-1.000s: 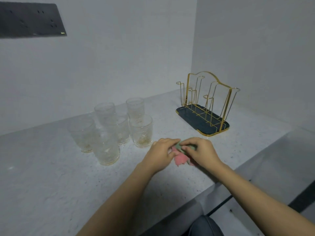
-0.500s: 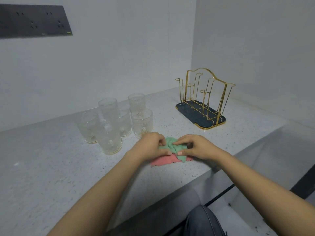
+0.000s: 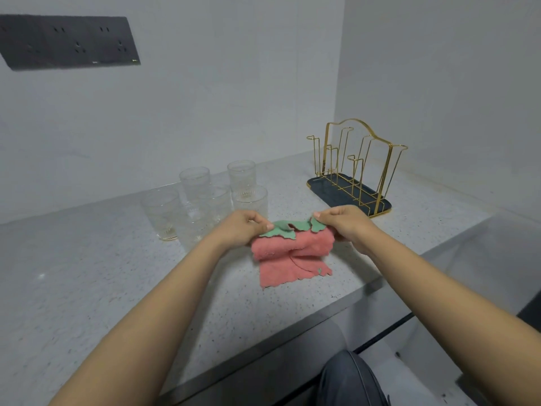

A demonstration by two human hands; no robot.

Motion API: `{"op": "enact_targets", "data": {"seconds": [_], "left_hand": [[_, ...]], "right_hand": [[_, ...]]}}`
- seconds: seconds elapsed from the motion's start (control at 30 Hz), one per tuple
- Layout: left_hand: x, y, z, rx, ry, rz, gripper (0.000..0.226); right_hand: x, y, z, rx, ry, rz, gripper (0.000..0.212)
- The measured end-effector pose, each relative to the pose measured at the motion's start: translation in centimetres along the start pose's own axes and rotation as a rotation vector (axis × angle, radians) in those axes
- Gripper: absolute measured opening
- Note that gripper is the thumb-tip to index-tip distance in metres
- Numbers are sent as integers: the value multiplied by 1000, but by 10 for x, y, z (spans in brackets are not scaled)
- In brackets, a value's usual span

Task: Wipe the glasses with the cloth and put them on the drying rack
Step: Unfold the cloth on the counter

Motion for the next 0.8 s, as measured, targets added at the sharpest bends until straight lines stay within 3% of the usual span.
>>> {"op": "enact_targets", "data": {"seconds": [0.1,0.23,0.33,0.47,0.57,0.7,0.8], "left_hand": [[7,-5,11,9,-59,-114,12],[34,-6,24,120,-323,-59,36],[44,-8,27,139,-559,-94,41],[49,-12,11,203,-656,-248,49],[55,-20,4,179,-769,-237,42],[53,-31,16,15,-506,-177,17],[48,-32,23,-68,-274,-183,20]], "right_hand": [[7,-8,-8,59,-17,-7,19],[22,-9,-5,-100,212,35,24],[31,-11,-10,-136,313,66,28],[30,-19,-9,-169,458,-34,22],[28,-26,-9,-134,468,-89,9],[26,-30,-13,-71,372,8,4],[20,-27,-15,-51,279,13,6]]}}
Point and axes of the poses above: each hand's wrist, its own y-axis away from the middle knuckle, its own x-axis out of the palm, z = x × y, the point moved 7 cm from there along -y, towards the middle knuckle, and after that the axes turned 13 degrees about y, right-handed, at the moved point
